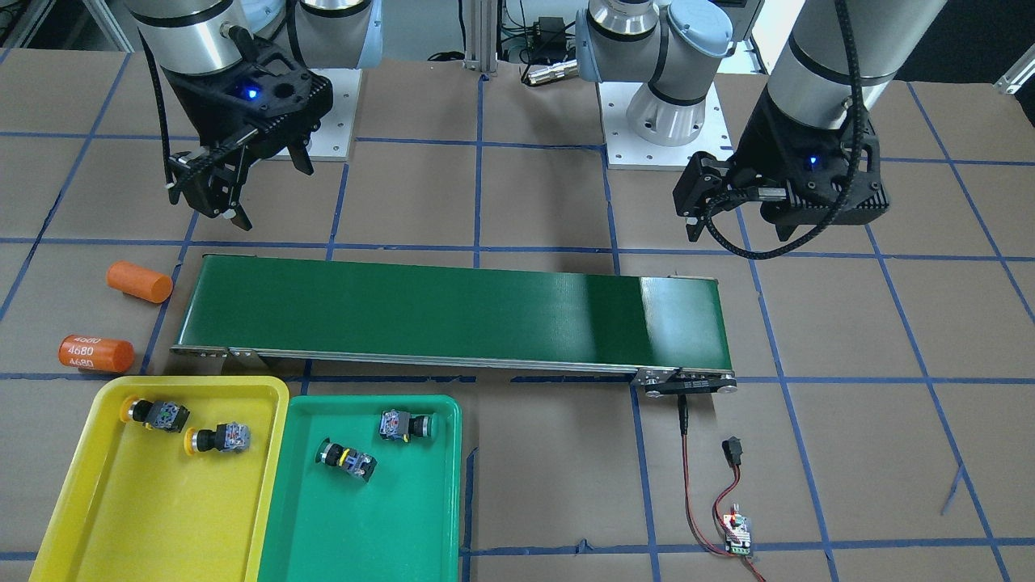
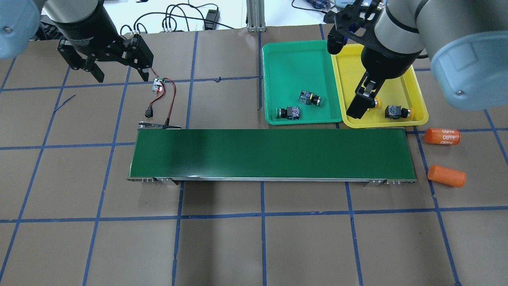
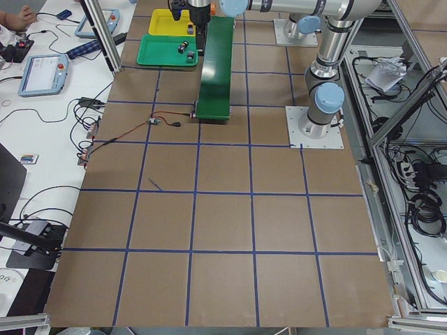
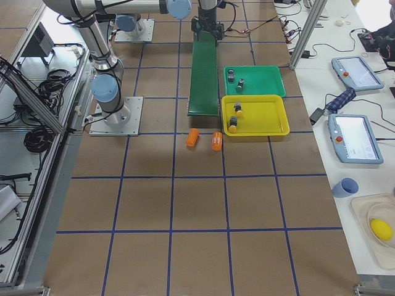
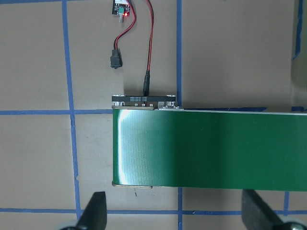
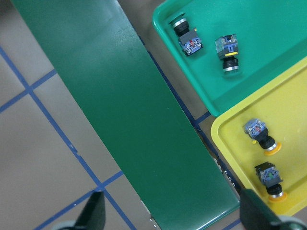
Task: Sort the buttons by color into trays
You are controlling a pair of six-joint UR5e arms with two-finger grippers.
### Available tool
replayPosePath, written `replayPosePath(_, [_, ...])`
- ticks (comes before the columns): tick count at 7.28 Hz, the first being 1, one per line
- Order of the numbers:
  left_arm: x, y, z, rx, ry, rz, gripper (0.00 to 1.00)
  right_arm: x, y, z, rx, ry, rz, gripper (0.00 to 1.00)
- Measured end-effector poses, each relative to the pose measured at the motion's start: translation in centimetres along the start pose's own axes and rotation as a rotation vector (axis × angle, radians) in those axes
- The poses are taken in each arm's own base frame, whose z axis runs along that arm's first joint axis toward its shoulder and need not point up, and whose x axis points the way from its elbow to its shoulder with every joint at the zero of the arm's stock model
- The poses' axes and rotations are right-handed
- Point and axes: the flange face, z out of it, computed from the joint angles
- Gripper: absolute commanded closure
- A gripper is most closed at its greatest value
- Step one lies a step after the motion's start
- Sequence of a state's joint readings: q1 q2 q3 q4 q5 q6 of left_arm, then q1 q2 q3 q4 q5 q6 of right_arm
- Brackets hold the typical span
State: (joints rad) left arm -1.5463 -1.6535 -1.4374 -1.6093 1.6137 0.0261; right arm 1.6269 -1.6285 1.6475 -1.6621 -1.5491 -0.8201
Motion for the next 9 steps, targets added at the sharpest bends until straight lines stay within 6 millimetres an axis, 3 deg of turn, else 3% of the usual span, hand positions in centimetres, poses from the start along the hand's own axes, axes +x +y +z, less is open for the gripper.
replayPosePath(4, [0.0,0.1,-0.1,0.0,-0.002,0.001,0.0,-0.1,0.1,-1.9,0.015,0.002,0.836,0.0])
replayPosePath(6, [0.0,0.1,0.0,0.0,-0.003,0.001,0.0,-0.5,0.4,-2.6,0.018,0.001,0.975,0.0])
replayPosePath(9, [0.0,0.1,0.0,-0.002,-0.003,0.002,0.0,-0.6,0.5,-2.7,0.017,0.001,0.993,0.0])
